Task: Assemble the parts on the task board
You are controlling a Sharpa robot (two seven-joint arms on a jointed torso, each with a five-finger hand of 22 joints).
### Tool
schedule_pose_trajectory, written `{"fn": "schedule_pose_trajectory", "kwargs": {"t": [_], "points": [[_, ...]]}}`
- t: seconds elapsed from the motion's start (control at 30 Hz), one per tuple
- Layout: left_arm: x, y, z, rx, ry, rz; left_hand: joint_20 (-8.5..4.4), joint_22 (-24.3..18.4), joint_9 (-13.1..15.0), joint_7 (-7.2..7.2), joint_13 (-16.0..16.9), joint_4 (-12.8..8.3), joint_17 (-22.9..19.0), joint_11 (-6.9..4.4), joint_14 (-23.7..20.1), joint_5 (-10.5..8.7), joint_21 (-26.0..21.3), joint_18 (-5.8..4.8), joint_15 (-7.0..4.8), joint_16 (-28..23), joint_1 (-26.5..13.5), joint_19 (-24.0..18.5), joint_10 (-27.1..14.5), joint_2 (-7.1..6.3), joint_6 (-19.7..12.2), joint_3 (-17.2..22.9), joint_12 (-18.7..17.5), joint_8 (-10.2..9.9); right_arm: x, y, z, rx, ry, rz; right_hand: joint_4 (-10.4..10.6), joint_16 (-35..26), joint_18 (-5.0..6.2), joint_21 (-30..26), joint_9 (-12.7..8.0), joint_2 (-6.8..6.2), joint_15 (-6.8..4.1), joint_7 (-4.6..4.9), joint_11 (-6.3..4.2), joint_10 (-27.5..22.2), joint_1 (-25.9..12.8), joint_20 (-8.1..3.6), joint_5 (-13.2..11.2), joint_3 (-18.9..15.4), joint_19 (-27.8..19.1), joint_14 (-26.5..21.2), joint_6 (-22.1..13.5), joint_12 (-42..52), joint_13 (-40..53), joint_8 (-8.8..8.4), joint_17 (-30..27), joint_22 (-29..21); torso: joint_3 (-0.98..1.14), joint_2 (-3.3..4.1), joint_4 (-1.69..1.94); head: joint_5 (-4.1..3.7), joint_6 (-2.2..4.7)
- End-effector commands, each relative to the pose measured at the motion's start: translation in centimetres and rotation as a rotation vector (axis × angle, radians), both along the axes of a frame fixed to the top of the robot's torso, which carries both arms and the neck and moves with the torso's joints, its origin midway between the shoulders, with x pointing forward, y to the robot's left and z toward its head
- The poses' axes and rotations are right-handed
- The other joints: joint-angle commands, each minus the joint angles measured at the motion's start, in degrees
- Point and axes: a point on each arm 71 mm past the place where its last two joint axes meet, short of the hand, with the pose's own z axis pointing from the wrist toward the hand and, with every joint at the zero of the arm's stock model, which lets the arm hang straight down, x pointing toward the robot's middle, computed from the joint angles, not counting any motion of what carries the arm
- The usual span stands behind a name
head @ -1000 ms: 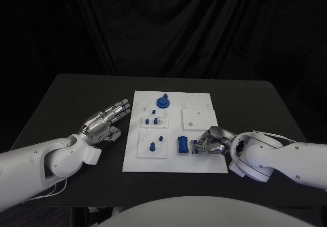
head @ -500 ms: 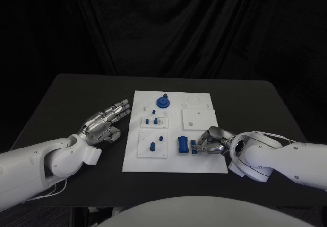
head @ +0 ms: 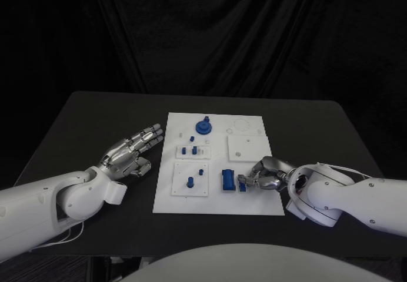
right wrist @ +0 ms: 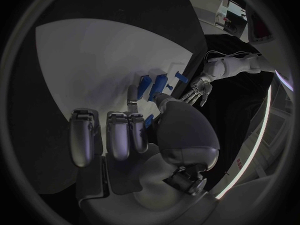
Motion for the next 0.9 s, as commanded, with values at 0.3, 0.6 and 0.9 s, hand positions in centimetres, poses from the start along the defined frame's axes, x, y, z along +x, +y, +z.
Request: {"fn": "schedule_pose_trajectory", "kwargs": {"t": [0.3,0.6,0.9], "points": [[-0.1,0.0,0.0,-0.015,-0.002,-0.003,0.21,15.09,0.05,0.2,0.09,-0.11,0.08,0.06,0.15,0.29,0.17,-0.79,0.45,0.29,-0.31,5.92,-0.06,-0.06,0.31,0.27,0.25,0.24,-1.3,-1.1,0.2,0.002,0.011,-0.006,-1.4,0.09,-0.33,-0.19,1.0,-0.87,0.14,-0.12,-0.37,5.98,3.45,0.16,2.24,-1.37,4.31,5.89,0.29,0.16,15.09,1.52,14.9,13.71,0.01,0.04,0.03,-0.07,0.01],[-0.2,0.0,0.0,-0.016,-0.002,-0.003,0.24,15.09,0.05,0.2,0.09,-0.14,0.09,0.05,0.17,0.31,0.17,-0.79,0.46,0.33,-0.32,5.92,-0.06,-0.06,0.31,0.3,0.3,0.25,-2.3,-1.2,-0.5,-0.01,0.056,0.001,-0.33,0.04,-0.29,-0.33,7.23,-0.43,-0.71,-1.24,-1.37,5.98,4.87,-0.61,0.32,-4.14,4.25,5.85,-0.94,0.16,15.09,8.5,14.71,13.66,-0.07,0.0,-0.15,0.18,0.01],[-0.2,0.1,0.0,-0.015,0.0,-0.004,0.26,15.09,0.06,0.23,0.09,-0.16,0.09,0.05,0.17,0.33,0.17,-0.79,0.47,0.33,-0.33,5.92,-0.06,-0.05,0.38,0.34,0.31,0.28,-2.3,-1.0,-0.9,-0.014,0.067,0.006,0.14,0.0,-0.27,-0.4,9.97,0.75,-1.12,-1.73,-1.82,5.98,3.06,-1.01,-4.91,-6.26,4.23,5.83,-1.6,0.16,15.09,11.27,14.57,13.63,-0.03,-0.13,-0.11,0.28,0.01]]}}
